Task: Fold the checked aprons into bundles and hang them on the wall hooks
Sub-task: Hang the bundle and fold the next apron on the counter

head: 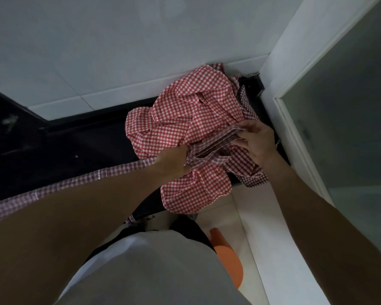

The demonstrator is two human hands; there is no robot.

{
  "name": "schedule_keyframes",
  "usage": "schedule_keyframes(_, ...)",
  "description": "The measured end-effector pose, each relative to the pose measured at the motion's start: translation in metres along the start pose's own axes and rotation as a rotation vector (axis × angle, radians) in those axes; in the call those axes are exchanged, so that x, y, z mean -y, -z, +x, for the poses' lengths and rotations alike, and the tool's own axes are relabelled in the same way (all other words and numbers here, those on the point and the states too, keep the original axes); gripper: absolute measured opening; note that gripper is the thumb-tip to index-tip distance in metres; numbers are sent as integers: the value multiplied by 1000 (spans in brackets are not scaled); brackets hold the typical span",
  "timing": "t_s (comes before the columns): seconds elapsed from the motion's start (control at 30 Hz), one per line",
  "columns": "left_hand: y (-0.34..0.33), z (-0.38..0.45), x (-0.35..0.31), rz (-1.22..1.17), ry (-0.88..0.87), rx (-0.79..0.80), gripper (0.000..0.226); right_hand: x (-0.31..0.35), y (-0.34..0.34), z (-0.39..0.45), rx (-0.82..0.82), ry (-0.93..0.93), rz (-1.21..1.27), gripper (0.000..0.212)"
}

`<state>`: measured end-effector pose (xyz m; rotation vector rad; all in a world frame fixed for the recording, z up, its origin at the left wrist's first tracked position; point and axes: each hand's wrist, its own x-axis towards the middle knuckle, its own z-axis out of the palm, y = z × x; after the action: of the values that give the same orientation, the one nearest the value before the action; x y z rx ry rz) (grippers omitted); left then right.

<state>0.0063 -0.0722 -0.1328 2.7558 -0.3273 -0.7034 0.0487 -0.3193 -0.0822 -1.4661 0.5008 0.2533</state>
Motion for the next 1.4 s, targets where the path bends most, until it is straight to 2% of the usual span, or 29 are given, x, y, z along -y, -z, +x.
schedule_keyframes(0.1,-1,2,1,9,28,-30,55,-2,4,2,67,73,49,21)
schedule_keyframes(0.17,-2,4,0,21,57,-45,51,-11,6,5,74,68,133,30)
schedule_keyframes(0.23,0,4,-4,42,77,-45,48,-21,3,3,-47,38,155,45)
schedule_keyframes(0.3,0,6,-9,72,93,-49,46,-34,-5,-2,-284,-1,7,54)
schedule_keyframes(0.33,0,6,-10,87,98,-50,45,-40,-9,-7,-351,-26,-73,61)
schedule_keyframes(0.37,0,6,-11,90,101,-48,43,-46,-13,-11,-310,-54,-129,71)
schedule_keyframes(0.43,0,7,-11,74,96,-35,42,-57,-18,-17,-28,-78,-297,91)
schedule_keyframes(0.47,0,8,-10,67,89,-28,44,-66,-17,-15,97,-68,-448,94)
schedule_keyframes(0.53,0,9,-9,52,57,-21,53,-72,-16,-12,184,-12,-659,77)
schedule_keyframes(0.63,3,10,-9,64,-51,-60,58,-60,-19,-11,75,-151,-460,23)
schedule_keyframes(0.67,4,10,-8,85,-93,-64,56,-54,-21,-12,45,-202,-382,12)
schedule_keyframes(0.77,7,10,-7,140,-159,-96,44,-41,-27,-13,-64,-239,-243,14)
schedule_keyframes(0.87,4,9,-11,62,-201,-103,36,-39,-37,-15,-131,-265,-121,16)
schedule_keyframes(0.97,-2,11,-9,50,-335,-37,39,-35,-48,-14,-101,-331,101,8)
schedule_keyframes(1.07,-4,13,-9,124,-366,82,57,-26,-51,-12,-11,-364,217,29)
schedule_keyframes(1.13,-6,13,-14,204,-332,153,65,-25,-53,-11,26,-305,76,37)
schedule_keyframes(1.17,-7,13,-17,218,-317,179,69,-28,-54,-10,4,-259,-53,55)
schedule_keyframes(1.23,-8,12,-20,211,-291,217,71,-59,-45,8,-39,-167,-292,121)
schedule_keyframes(1.27,-8,12,-21,204,-280,229,71,-77,-40,19,-41,-122,-378,137)
schedule_keyframes(1.3,-8,12,-22,202,-274,235,72,-80,-40,19,-51,-77,-427,138)
schedule_keyframes(1.33,-7,12,-22,199,-267,242,73,-69,-43,10,-53,-65,-473,126)
schedule_keyframes(1.37,-6,12,-23,193,-263,245,74,-53,-48,-3,-59,-43,-507,103)
schedule_keyframes(1.4,-6,12,-24,191,-258,251,75,-50,-47,-6,-63,-46,-518,71)
